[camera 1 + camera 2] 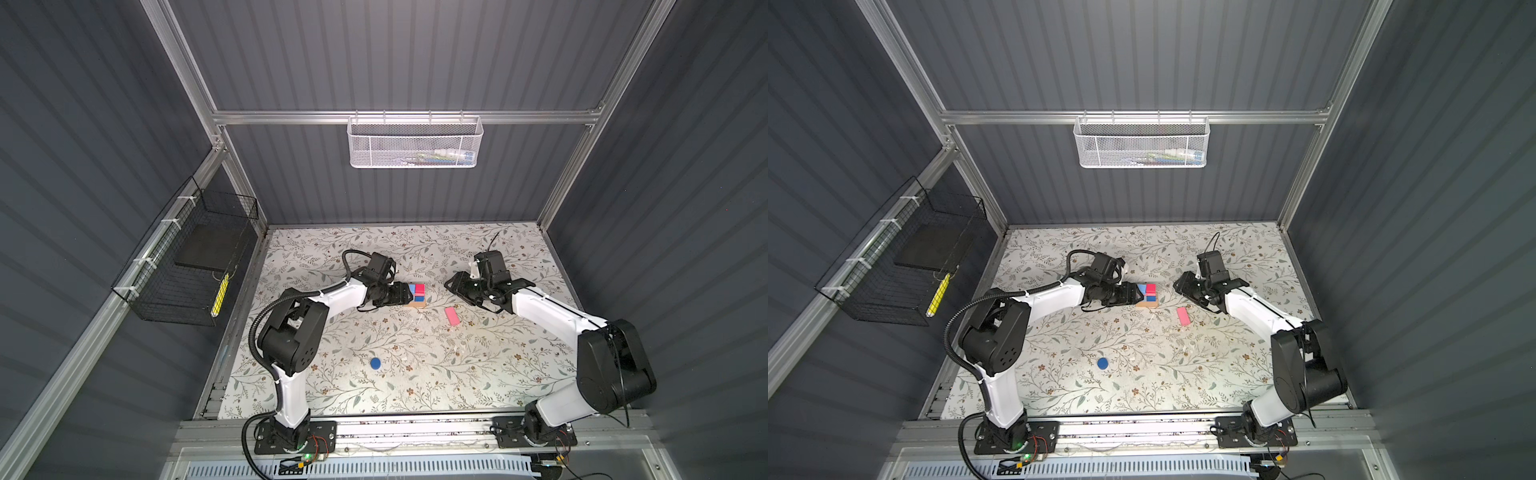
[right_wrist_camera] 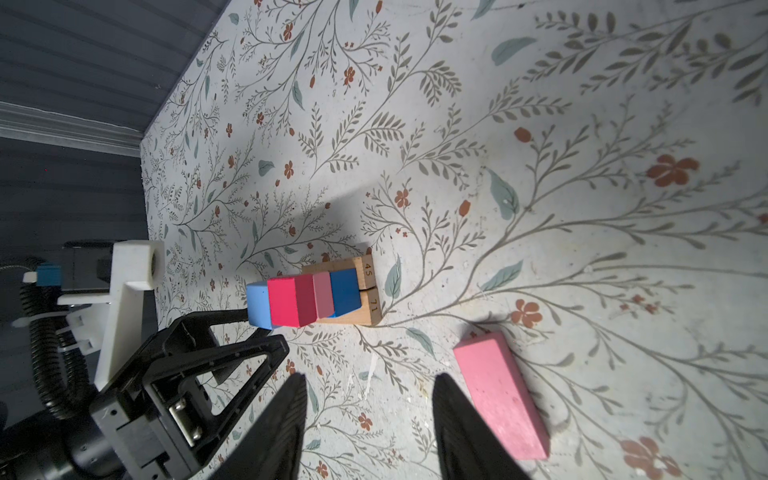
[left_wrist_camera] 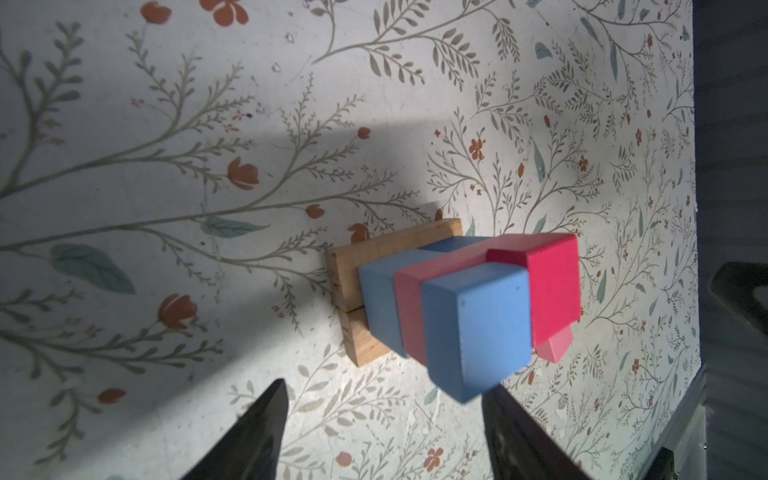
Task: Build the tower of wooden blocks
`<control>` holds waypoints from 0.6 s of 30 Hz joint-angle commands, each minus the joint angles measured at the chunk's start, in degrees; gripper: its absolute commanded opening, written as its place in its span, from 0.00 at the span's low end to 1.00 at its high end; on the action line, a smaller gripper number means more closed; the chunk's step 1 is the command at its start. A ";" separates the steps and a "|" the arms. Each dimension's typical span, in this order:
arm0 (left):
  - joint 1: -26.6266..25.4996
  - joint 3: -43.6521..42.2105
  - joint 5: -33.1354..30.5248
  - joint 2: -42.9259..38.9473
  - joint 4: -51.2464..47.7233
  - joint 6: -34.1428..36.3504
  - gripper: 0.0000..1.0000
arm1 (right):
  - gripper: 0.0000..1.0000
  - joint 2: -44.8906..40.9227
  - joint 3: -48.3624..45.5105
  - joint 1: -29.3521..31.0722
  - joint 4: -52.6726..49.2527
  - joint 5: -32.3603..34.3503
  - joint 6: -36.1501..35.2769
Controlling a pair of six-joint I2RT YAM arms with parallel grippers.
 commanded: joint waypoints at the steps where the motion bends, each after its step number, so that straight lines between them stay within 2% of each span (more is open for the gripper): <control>1: -0.23 1.76 0.81 0.98 -0.19 -0.73 0.74 | 0.51 -1.09 -0.38 -0.20 0.40 -0.31 0.18; 18: -0.25 1.81 0.04 1.11 0.05 -1.44 0.74 | 0.51 -1.22 -0.46 -0.31 0.22 -0.31 0.18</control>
